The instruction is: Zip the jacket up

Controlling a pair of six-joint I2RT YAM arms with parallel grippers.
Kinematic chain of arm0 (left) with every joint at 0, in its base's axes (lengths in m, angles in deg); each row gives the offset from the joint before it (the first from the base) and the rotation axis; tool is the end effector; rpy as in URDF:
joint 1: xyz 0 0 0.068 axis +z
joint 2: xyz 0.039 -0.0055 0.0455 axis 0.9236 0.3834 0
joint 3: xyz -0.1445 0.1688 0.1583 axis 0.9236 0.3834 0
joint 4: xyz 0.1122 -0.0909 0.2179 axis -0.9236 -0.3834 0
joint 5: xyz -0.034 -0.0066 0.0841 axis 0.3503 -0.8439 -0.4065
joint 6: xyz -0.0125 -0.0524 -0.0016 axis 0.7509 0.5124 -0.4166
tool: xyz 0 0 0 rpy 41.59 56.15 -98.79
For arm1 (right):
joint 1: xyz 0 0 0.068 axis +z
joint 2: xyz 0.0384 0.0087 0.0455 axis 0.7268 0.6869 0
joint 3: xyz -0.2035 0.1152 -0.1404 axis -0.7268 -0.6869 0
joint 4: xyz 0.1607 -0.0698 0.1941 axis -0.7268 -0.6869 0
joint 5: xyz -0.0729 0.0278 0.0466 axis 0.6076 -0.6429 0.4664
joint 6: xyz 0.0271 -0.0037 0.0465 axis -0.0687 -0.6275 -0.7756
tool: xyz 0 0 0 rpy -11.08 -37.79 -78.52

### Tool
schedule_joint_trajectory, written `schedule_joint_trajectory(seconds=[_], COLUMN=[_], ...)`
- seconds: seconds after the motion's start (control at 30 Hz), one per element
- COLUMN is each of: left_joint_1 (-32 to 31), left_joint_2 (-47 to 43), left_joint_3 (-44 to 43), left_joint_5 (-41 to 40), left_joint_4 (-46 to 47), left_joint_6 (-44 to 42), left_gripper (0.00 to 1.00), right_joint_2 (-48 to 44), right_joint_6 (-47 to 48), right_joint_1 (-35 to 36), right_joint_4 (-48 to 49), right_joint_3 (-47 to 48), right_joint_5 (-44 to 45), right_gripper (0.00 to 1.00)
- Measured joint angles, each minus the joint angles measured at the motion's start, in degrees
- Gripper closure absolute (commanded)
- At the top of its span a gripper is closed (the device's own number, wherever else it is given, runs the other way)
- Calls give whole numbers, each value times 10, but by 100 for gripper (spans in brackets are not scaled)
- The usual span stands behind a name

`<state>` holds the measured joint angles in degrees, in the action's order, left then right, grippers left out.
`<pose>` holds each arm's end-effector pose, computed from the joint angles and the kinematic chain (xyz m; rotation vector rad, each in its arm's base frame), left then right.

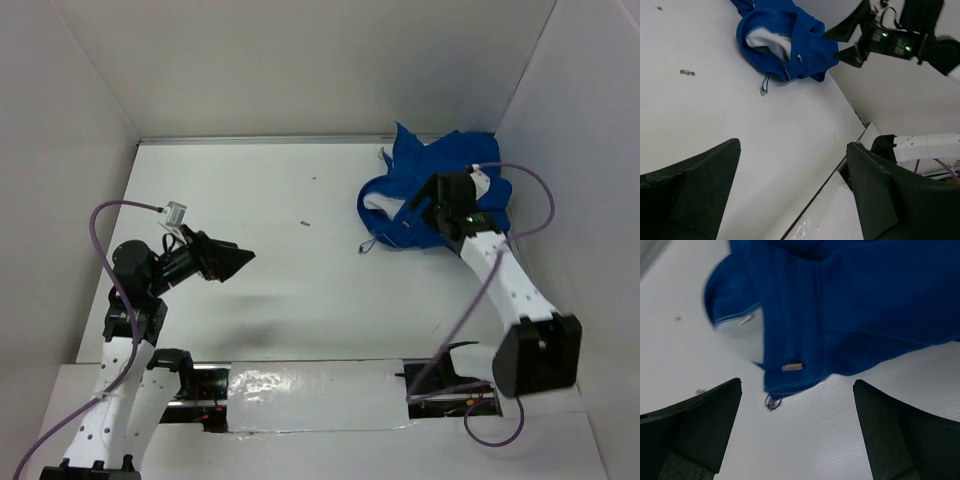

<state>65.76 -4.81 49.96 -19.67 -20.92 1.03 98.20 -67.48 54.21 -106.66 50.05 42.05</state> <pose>0.1394 -0.0284 0.3171 0.0650 1.6951 -1.1496 0.2506 0.0253 0.2988 0.7192 2.0830 0.1983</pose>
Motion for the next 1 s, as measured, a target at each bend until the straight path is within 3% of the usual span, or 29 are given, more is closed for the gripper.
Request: schedule_joint_trajectory(seconds=[0.3, 0.4, 0.43, 0.47, 0.53, 0.57, 0.77, 1.0], left_joint_1=[0, 0, 0, 0, 0, -1, -1, -3], left_joint_2=[41, 38, 37, 34, 32, 31, 38, 38], left_joint_3=[0, 0, 0, 0, 0, 0, 0, 0], left_joint_5=[4, -3, -8, -12, -20, -24, -31, -35], left_joint_4=[0, 0, 0, 0, 0, 0, -14, -23], left_joint_6=[-14, -16, -17, -18, -25, -27, -30, -29], left_gripper=[1, 1, 1, 1, 1, 1, 1, 1], right_joint_2=[348, 429, 450, 464, 475, 475, 424, 171], right_joint_6=[4, 4, 3, 5, 9, 11, 25, 85], right_joint_1=[-21, -21, -21, -21, -21, -21, -18, 29], right_joint_4=[-60, -97, -106, -108, -105, -105, -70, -23], right_joint_3=[176, 260, 283, 298, 307, 307, 262, 132], right_joint_5=[43, 65, 71, 75, 81, 82, 65, -20], right_gripper=[1, 11, 28, 39, 91, 100, 100, 100])
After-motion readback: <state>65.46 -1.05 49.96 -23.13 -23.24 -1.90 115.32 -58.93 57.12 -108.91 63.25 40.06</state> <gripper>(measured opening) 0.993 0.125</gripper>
